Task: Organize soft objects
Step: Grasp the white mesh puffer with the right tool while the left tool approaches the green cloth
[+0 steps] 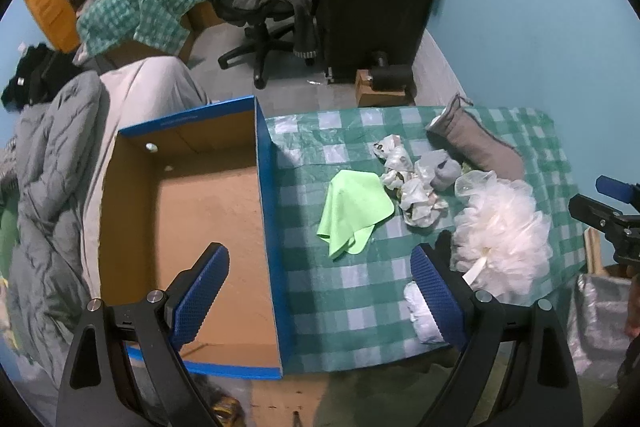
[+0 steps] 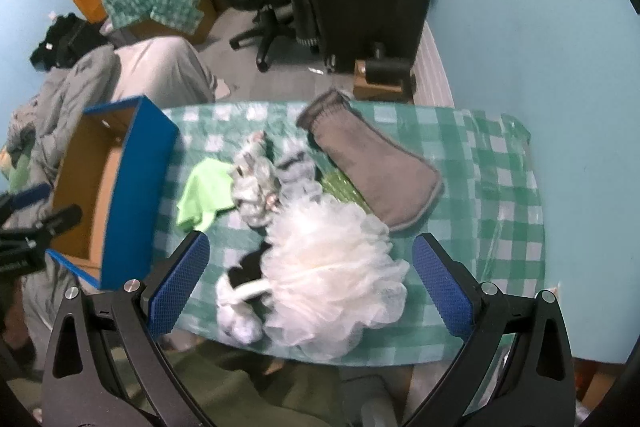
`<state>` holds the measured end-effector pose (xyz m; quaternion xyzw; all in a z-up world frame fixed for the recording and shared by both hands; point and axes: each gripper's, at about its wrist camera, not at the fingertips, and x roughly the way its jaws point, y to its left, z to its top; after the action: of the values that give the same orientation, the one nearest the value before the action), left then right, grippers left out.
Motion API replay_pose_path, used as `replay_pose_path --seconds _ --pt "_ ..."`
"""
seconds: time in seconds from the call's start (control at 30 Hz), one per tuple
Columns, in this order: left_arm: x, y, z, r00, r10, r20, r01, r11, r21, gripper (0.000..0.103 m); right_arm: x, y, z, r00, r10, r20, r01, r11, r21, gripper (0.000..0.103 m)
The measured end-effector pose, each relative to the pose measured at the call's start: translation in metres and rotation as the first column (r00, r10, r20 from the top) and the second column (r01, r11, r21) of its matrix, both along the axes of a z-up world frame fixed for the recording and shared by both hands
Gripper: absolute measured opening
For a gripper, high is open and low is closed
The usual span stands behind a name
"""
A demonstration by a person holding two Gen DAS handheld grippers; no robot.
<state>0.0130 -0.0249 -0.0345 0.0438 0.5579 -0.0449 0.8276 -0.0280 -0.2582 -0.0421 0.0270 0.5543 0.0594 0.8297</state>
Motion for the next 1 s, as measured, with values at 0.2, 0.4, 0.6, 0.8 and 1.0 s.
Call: replay_pose_path --seconds 0.2,0.4,0.6,0.8,1.0 --pt "0.01 -0.01 -0.017 0.998 -0.055 -0.017 0.055 0.998 0.028 0.093 0.003 -0.007 -0.022 0.998 -0.002 -0.056 0.003 1.0 0.016 0.101" --pt "0.022 -0.017 -0.034 0.995 -0.08 -0.056 0.082 0.996 0.028 0.093 0.006 -0.009 -0.043 0.995 0.002 -0.101 0.0 1.0 0.019 0.101" --pt "0.032 -0.027 -0.05 0.991 -0.108 -0.084 0.11 0.994 0.018 0.093 0.013 -0.011 -0.069 0.99 -0.001 -0.145 0.003 1.0 0.01 0.101" --pt "0.039 -0.035 -0.068 0.985 -0.121 -0.119 0.124 0.992 0.015 0.093 0.018 -0.012 -0.094 0.983 -0.014 -0.186 0.014 1.0 0.0 0.101" --pt "0.044 -0.039 -0.084 0.978 -0.13 -0.161 0.133 0.991 0.009 0.093 0.022 -0.009 -0.113 0.975 -0.009 -0.221 0.009 1.0 -0.001 0.101"
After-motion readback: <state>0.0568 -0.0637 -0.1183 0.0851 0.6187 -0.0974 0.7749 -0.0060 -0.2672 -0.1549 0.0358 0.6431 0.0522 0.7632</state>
